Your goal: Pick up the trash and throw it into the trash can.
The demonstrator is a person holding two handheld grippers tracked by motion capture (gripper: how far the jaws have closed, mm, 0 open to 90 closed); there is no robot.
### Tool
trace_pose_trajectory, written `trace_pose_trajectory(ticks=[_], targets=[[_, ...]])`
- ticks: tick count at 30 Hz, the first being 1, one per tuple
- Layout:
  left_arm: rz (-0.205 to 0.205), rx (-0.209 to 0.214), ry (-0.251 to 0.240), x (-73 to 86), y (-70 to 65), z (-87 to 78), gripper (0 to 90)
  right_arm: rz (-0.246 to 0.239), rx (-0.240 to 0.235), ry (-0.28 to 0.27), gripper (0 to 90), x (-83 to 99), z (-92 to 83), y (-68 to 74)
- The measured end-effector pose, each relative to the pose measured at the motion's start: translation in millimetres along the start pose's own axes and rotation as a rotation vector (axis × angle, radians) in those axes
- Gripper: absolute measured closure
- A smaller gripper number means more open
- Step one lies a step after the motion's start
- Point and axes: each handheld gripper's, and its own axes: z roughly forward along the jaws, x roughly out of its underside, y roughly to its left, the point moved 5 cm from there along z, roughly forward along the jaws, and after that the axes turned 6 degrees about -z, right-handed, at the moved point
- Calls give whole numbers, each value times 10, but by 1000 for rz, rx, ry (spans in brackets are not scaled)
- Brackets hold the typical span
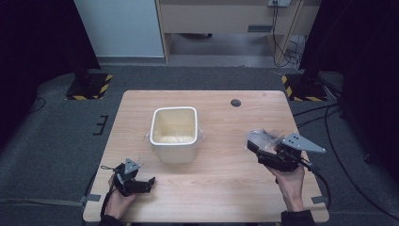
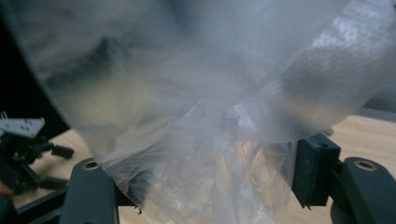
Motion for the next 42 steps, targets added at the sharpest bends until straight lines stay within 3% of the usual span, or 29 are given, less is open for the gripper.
trace_pose_trajectory(ticks=[2, 12, 42], targets=[[0, 0, 0, 0, 0, 0, 0, 4, -1, -33, 344, -117, 13, 8], [0, 0, 0, 0, 0, 0, 0, -11, 0, -61, 347, -358, 150, 59], [3, 0, 3, -7, -7, 7, 0, -67, -23, -84, 353, -776, 701, 293]])
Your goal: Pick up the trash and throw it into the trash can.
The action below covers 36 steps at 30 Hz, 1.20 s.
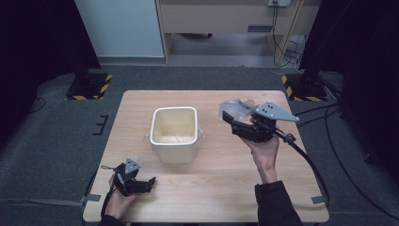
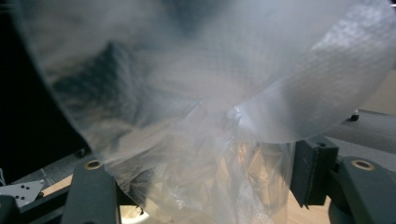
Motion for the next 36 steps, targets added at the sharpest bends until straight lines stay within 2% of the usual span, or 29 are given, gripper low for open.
trace_pose_trajectory(ticks=[3, 12, 15, 23, 30, 36], targets=[[0, 1, 0, -1, 0, 1, 0, -3, -2, 0, 354, -11, 41, 18], [1, 1, -1, -4, -3, 4, 0, 27, -29, 1, 358, 16, 252, 93], [1, 2, -1, -4, -3, 5, 0, 8, -27, 12, 359, 25, 325, 131], [1, 2, -1, -5, -4, 6, 0, -3, -43, 14, 361, 11, 494, 224], [2, 2, -1, -6, -5, 6, 0, -15, -62, 21, 360, 2, 715, 341], [2, 2, 0, -6, -5, 6, 0, -9, -70, 30, 360, 31, 841, 392]])
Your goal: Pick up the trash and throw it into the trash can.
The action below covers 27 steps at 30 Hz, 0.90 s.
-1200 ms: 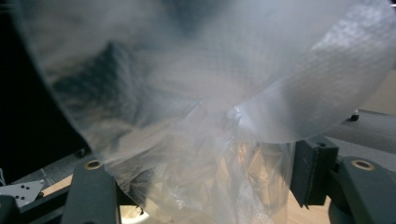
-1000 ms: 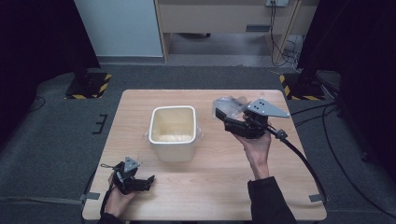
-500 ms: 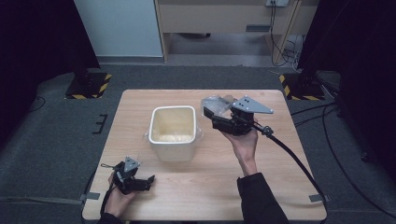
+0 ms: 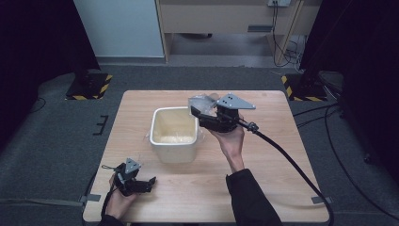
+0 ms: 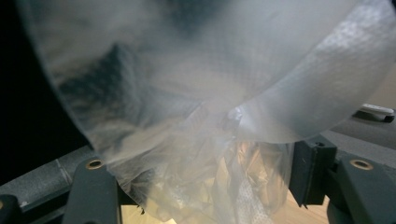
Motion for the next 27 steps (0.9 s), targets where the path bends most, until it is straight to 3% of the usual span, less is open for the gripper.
trace_pose_trajectory(ticks=[11, 27], targets=[[0, 0, 0, 0, 0, 0, 0, -6, -31, 49, 359, 194, 348, 198], [1, 0, 1, 0, 0, -1, 0, -12, -47, 162, 345, 589, 668, 285]])
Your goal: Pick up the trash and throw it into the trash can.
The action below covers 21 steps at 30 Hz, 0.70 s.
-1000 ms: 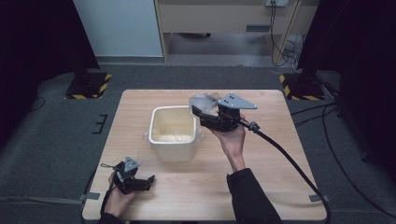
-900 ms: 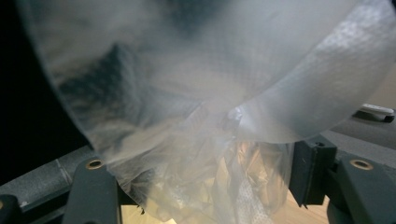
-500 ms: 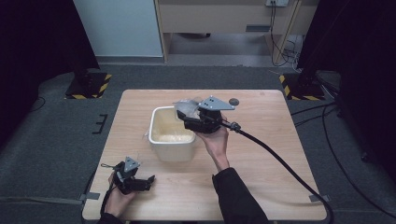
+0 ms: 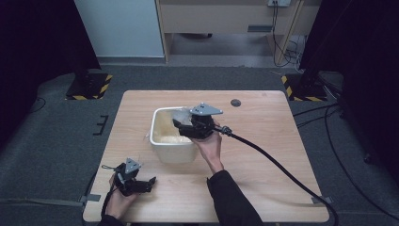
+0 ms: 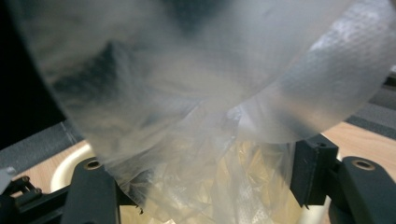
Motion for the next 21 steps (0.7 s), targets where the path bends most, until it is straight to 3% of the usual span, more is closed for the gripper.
trace_pose_trajectory(ticks=[7, 14, 21], targets=[[-1, 0, -1, 0, -1, 1, 0, 19, -32, 80, 223, 173, 128, 39], [-1, 0, -1, 0, -1, 1, 0, 33, -18, 55, 138, 121, 100, 26], [-1, 0, -1, 0, -1, 0, 0, 0, 22, 23, 116, -21, -66, -3]])
